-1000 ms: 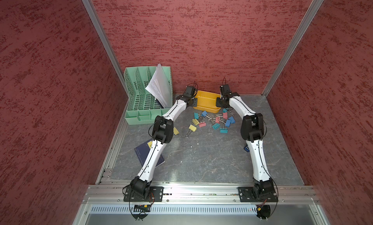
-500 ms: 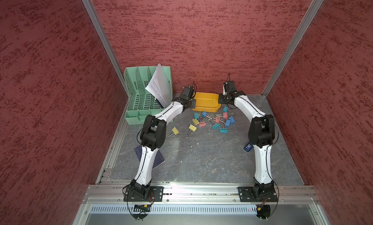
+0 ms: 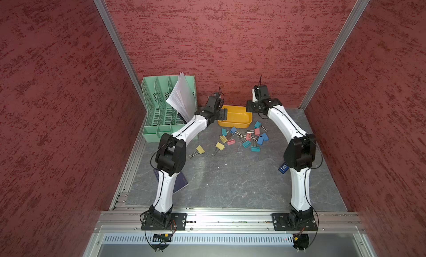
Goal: Put the binder clips in the storage box
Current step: Pick up the storage box at the center of the board.
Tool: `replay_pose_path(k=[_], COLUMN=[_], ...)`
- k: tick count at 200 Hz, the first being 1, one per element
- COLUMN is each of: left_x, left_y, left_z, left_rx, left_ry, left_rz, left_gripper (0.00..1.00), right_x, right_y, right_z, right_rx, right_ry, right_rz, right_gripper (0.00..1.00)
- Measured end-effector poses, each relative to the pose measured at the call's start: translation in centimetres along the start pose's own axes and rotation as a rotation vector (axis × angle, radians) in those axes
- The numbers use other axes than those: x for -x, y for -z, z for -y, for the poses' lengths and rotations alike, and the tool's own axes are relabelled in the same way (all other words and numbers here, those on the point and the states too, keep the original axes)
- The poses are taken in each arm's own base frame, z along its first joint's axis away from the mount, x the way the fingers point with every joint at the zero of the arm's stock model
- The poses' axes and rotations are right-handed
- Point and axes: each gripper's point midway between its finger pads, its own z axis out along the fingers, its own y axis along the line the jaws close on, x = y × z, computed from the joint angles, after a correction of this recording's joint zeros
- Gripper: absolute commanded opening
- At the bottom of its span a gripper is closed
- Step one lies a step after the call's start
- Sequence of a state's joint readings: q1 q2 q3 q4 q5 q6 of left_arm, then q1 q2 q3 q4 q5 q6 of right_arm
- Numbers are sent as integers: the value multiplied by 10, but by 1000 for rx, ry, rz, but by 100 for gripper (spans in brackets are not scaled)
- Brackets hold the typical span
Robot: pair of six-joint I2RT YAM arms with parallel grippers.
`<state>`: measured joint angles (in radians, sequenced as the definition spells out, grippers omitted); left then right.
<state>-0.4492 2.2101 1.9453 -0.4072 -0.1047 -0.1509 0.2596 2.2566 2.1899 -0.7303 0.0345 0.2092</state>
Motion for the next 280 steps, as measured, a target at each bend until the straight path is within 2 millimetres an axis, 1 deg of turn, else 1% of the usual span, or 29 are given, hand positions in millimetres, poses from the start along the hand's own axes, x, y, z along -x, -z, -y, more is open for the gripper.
replay_pose_path(k=[16, 26, 38, 47, 59, 76, 97, 121, 143, 159, 173, 185, 208, 233, 280], left_x=[-12, -23, -32, -38, -39, -37, -34, -35, -36, -37, -40, -38, -36, -33, -22], left_y=[-24, -35, -44, -52, -58, -64, -66, -68, -75, -81, -84, -85, -85, -86, -88], left_z=[-9, -14, -18, -20, -21, -21, -20, -18, -17, -16, -15, -14, -14, -12, -3], left_rx=[20, 28, 28, 26, 23, 15, 9, -1, -9, -14, -17, -19, -21, -28, -69], left_ry=[-5, -6, -5, -5, -6, -9, -11, -11, -14, -17, -19, -20, -22, -29, -32], left_rz=[-41, -73, -106, -125, -136, -131, -126, -127, -128, -132, -141, -137, -134, -127, -108], left_gripper=[86, 86, 86, 86, 87, 87, 87, 84, 77, 70, 66, 63, 62, 54, 55], right_x=[-26, -43, -60, -66, -68, -62, -51, -52, -62, -66, -61, -54, -43, -43, -46], right_y=[-35, -52, -66, -71, -75, -73, -70, -71, -72, -66, -60, -55, -44, -36, -37], right_z=[8, 13, 19, 22, 26, 31, 35, 38, 42, 46, 49, 51, 57, 68, 89], right_rx=[-25, -40, -54, -63, -70, -74, -75, -77, -85, -101, -115, -124, -136, -152, -175], right_ry=[1, 1, 0, -1, -4, -12, -19, -19, -18, -11, -1, 9, 12, 5, -15], right_rz=[-82, -131, -182, -200, -212, -202, -176, -178, -190, -197, -183, -166, -131, -122, -129], right_gripper=[54, 54, 53, 53, 53, 53, 53, 53, 53, 55, 57, 57, 58, 59, 59])
